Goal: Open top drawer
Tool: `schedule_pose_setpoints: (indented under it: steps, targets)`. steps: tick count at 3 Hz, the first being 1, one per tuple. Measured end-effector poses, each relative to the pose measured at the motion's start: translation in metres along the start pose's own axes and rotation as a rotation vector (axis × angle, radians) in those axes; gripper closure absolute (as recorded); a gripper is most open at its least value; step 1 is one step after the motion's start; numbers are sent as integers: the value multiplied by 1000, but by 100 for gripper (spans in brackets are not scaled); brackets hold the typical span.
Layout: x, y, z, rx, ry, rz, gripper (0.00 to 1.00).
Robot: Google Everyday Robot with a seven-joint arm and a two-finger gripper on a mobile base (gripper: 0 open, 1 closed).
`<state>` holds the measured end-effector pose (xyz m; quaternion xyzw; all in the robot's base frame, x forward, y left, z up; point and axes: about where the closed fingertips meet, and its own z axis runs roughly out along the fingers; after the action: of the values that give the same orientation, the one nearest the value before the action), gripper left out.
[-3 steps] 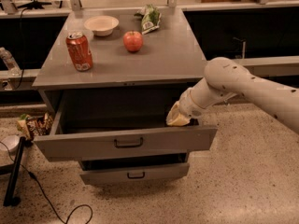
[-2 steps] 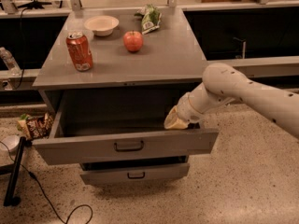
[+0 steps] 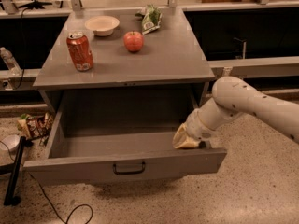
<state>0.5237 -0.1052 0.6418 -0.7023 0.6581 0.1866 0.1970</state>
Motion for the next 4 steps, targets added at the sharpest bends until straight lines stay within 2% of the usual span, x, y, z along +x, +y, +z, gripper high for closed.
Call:
schedule_pose_setpoints:
  steps: [1, 2, 3, 4]
  targets:
    - [15, 42, -2, -74, 26, 27, 100]
    - [15, 42, -2, -74, 26, 27, 100]
    - [-5, 31, -22, -9, -12, 5, 100]
    - [-36, 6, -59, 91, -66, -14, 100]
